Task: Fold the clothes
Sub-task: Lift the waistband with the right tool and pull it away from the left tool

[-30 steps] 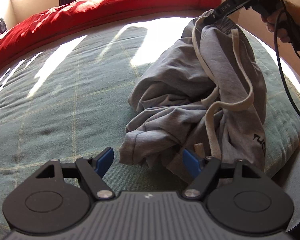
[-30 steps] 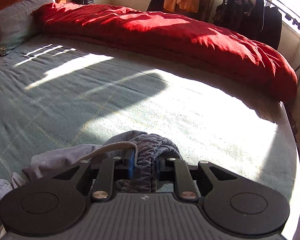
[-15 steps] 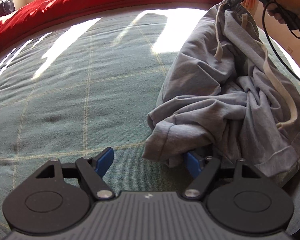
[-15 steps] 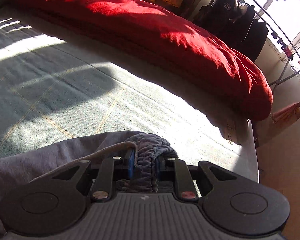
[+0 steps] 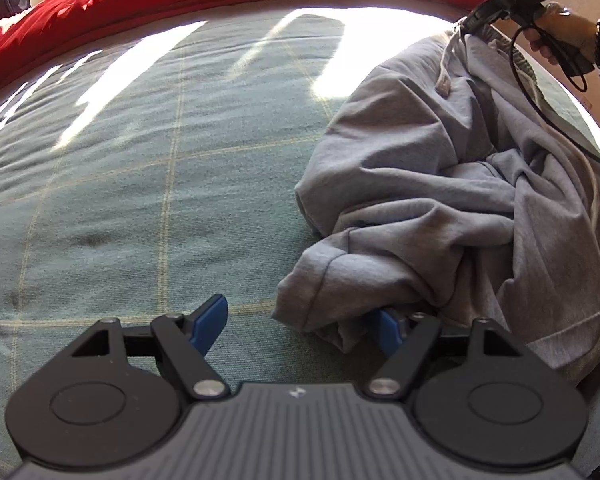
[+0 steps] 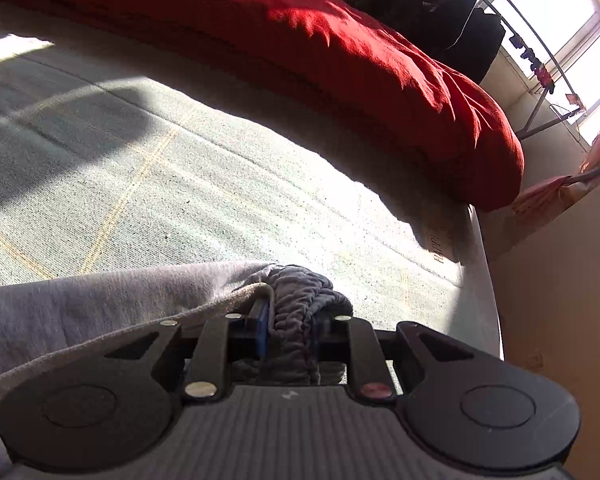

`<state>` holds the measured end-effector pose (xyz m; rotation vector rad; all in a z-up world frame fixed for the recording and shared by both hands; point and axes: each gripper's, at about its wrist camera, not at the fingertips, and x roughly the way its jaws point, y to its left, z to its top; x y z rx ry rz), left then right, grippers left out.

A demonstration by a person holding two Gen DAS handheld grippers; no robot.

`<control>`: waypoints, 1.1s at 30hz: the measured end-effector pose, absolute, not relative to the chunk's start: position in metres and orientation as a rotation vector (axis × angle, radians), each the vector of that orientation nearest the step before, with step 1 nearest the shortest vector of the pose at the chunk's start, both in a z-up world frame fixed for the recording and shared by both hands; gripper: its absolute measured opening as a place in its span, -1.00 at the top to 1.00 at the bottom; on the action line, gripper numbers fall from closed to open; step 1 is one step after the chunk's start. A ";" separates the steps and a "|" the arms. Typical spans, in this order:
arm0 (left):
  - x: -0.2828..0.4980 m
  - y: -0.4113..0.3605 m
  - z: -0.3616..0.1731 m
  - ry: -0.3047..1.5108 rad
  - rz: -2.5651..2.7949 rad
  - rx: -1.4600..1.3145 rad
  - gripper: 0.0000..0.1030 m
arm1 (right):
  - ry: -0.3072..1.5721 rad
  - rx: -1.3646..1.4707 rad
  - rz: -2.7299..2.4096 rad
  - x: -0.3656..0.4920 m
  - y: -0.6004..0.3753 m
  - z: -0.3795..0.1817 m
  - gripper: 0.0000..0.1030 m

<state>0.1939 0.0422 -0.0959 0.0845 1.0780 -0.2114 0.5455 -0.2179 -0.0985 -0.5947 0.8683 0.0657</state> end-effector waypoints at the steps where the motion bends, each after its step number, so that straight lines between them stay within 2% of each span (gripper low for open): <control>1: 0.194 0.042 -0.096 1.079 -0.211 0.086 -0.48 | 0.874 -0.591 0.053 0.548 -0.219 -0.101 0.56; 5: 0.195 0.042 -0.099 1.086 -0.214 0.080 -0.48 | 0.903 -0.589 0.054 0.553 -0.219 -0.111 0.53; 8: 0.196 0.043 -0.101 1.091 -0.215 0.073 -0.48 | 0.914 -0.592 0.071 0.552 -0.216 -0.111 0.41; 10: 0.195 0.043 -0.100 1.091 -0.214 0.070 -0.48 | 0.932 -0.578 0.098 0.550 -0.215 -0.107 0.18; 20: 0.181 0.041 -0.084 1.063 -0.211 0.077 -0.48 | 0.969 -0.403 0.166 0.514 -0.235 -0.062 -0.10; 25: 0.164 0.040 -0.071 1.045 -0.207 0.066 -0.49 | 0.976 -0.291 0.245 0.456 -0.242 -0.039 -0.20; 33: 0.128 0.036 -0.052 1.005 -0.198 0.082 -0.49 | 1.000 -0.274 0.397 0.337 -0.223 -0.037 -0.28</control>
